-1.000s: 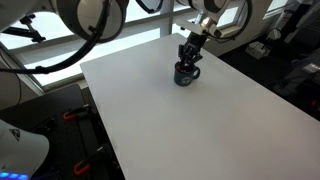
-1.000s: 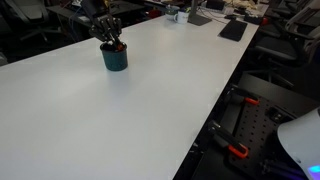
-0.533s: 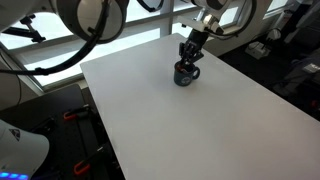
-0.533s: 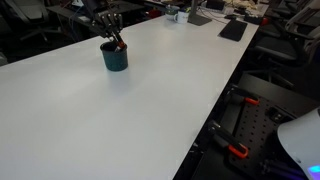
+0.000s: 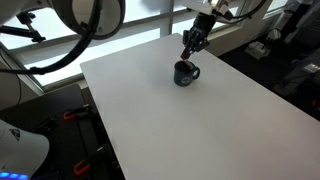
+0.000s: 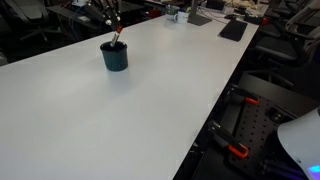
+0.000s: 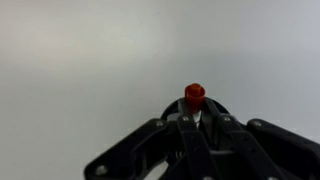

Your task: Take the marker out of the mug.

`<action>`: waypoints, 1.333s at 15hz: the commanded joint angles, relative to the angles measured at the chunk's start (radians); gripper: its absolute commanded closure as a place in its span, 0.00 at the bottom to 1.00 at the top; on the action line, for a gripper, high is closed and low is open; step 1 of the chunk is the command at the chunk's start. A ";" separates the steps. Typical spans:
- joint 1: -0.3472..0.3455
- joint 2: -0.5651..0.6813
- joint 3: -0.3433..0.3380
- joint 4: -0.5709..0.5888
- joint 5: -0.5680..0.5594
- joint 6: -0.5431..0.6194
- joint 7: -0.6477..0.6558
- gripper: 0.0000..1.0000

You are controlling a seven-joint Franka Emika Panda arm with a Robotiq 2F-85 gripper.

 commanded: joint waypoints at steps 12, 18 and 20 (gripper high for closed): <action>-0.063 -0.009 -0.029 0.108 -0.020 0.006 0.000 0.95; -0.106 0.042 -0.040 0.103 -0.025 0.039 0.009 0.95; -0.117 0.058 -0.045 0.102 -0.024 0.041 0.013 0.95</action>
